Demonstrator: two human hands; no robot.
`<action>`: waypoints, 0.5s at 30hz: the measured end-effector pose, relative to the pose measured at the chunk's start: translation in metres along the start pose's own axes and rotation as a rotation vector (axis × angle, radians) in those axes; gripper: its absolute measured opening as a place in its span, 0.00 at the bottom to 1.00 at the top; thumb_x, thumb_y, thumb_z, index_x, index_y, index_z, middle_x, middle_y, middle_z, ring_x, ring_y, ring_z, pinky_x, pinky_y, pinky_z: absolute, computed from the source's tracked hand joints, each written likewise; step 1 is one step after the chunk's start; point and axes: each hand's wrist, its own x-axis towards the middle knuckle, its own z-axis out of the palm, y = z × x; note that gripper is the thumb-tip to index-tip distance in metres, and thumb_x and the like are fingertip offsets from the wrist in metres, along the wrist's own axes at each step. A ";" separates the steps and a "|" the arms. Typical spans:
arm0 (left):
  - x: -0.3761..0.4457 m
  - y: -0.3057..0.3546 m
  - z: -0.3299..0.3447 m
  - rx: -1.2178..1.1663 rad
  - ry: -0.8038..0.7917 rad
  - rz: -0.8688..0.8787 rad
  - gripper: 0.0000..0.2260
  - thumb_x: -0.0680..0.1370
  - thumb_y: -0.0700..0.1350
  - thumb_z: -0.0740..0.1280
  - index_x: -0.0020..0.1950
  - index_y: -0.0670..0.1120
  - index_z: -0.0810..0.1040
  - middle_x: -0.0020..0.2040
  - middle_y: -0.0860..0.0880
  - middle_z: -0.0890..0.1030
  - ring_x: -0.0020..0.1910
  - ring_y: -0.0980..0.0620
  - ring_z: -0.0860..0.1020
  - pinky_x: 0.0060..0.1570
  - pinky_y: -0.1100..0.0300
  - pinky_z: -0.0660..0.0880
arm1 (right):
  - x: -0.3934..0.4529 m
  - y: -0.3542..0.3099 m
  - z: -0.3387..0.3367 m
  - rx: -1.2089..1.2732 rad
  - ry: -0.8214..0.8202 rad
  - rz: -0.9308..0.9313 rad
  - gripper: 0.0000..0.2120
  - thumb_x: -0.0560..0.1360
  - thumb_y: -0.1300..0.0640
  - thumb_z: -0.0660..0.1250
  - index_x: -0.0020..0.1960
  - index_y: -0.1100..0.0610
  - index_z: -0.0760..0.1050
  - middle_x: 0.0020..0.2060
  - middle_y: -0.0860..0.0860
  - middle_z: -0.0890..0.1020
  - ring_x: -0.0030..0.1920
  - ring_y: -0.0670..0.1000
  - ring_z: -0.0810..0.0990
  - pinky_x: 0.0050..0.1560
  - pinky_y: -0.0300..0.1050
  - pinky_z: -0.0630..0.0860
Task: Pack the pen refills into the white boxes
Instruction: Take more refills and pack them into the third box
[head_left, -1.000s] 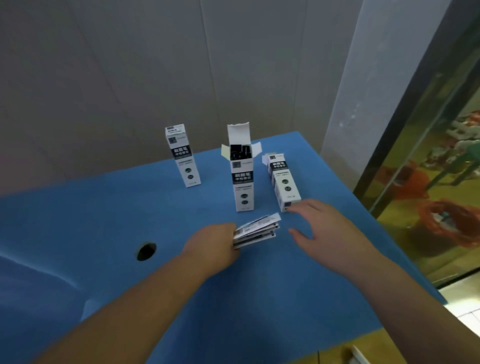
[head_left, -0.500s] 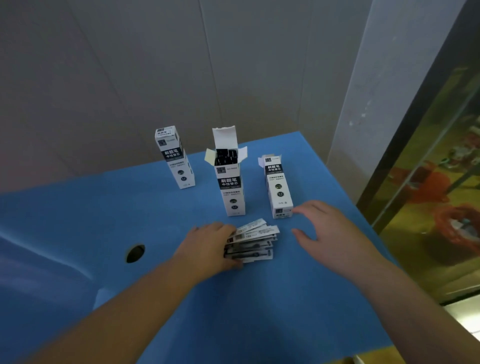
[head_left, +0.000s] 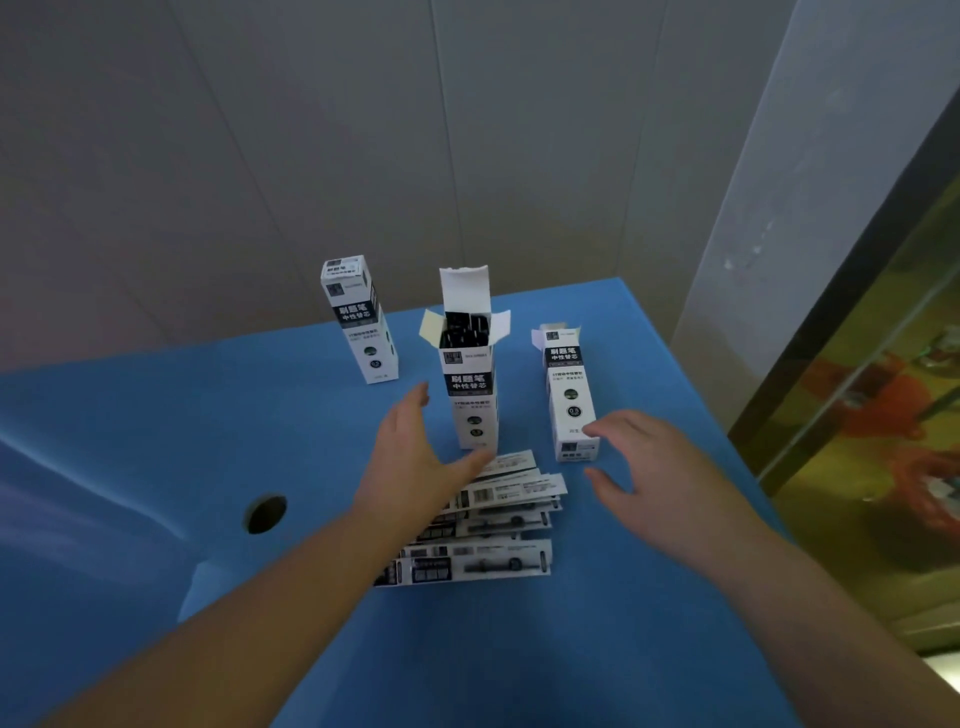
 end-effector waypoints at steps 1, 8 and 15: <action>0.008 0.007 0.002 -0.101 0.018 -0.011 0.51 0.70 0.62 0.80 0.85 0.52 0.54 0.81 0.53 0.64 0.80 0.51 0.63 0.79 0.48 0.64 | 0.002 0.000 0.001 0.000 0.001 -0.005 0.19 0.78 0.49 0.68 0.67 0.50 0.74 0.61 0.43 0.77 0.62 0.48 0.75 0.62 0.43 0.73; 0.051 0.036 0.029 -0.402 0.113 0.055 0.28 0.74 0.44 0.81 0.60 0.63 0.67 0.53 0.65 0.78 0.47 0.79 0.77 0.41 0.80 0.73 | 0.012 -0.016 0.011 -0.001 -0.024 -0.065 0.19 0.79 0.49 0.66 0.69 0.49 0.73 0.63 0.43 0.75 0.64 0.47 0.73 0.62 0.41 0.71; 0.030 0.014 0.009 -0.479 0.264 0.073 0.27 0.77 0.37 0.76 0.65 0.59 0.66 0.53 0.59 0.78 0.46 0.73 0.80 0.41 0.78 0.74 | 0.023 -0.040 0.038 -0.063 -0.110 -0.197 0.18 0.79 0.51 0.65 0.68 0.53 0.74 0.61 0.48 0.76 0.63 0.51 0.72 0.63 0.48 0.73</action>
